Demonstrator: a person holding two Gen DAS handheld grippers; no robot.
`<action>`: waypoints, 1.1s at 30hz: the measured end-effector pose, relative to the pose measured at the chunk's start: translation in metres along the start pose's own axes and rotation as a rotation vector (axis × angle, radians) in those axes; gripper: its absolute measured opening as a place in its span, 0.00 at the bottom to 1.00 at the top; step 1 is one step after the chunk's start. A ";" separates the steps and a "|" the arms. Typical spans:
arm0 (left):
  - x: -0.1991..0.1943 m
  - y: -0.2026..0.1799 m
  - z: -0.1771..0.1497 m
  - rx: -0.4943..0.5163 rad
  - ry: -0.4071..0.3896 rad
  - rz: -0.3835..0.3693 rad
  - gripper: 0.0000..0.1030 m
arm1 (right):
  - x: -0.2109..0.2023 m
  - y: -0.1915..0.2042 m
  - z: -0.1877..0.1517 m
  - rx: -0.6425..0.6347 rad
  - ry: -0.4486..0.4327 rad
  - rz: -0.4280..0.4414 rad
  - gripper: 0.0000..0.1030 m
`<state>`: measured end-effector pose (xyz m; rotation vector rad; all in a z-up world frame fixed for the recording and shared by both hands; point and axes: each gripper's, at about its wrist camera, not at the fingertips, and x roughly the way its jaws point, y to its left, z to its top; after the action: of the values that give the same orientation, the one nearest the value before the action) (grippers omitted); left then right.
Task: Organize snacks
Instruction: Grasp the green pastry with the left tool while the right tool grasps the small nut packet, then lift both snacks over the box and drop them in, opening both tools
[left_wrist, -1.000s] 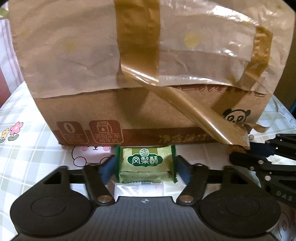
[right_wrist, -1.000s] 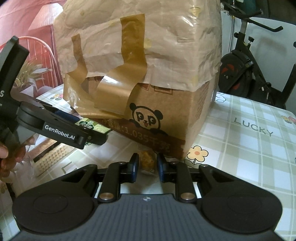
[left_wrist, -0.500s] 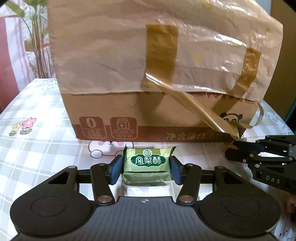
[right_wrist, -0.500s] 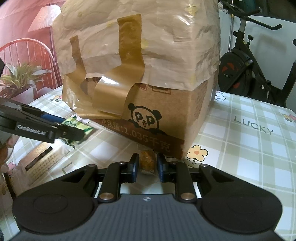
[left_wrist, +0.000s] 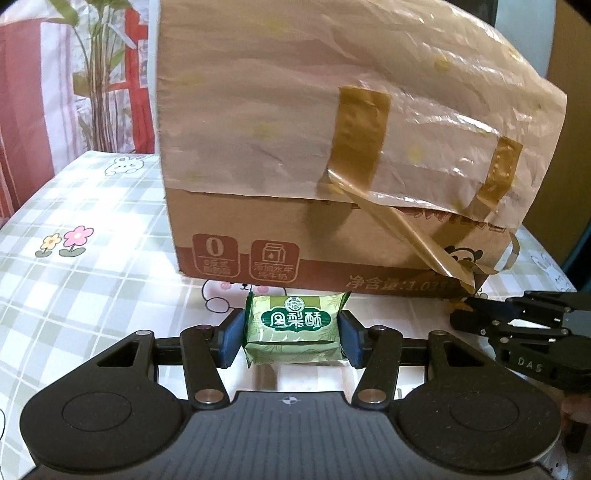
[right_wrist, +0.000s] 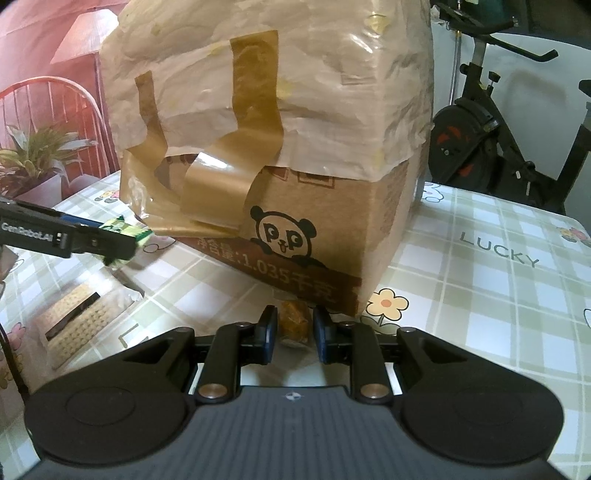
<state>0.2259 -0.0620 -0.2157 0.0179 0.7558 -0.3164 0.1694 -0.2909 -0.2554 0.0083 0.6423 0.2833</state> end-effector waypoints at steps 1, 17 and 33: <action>-0.003 0.003 0.000 -0.006 -0.003 -0.002 0.55 | 0.000 0.001 0.000 -0.004 0.001 -0.005 0.22; -0.061 0.050 0.019 -0.047 -0.149 -0.010 0.55 | -0.035 0.078 0.023 -0.120 -0.036 0.144 0.22; -0.104 0.037 0.138 0.042 -0.395 -0.092 0.56 | -0.085 0.107 0.158 -0.242 -0.302 0.115 0.22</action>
<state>0.2588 -0.0158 -0.0481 -0.0393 0.3581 -0.4088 0.1709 -0.1977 -0.0686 -0.1422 0.3045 0.4601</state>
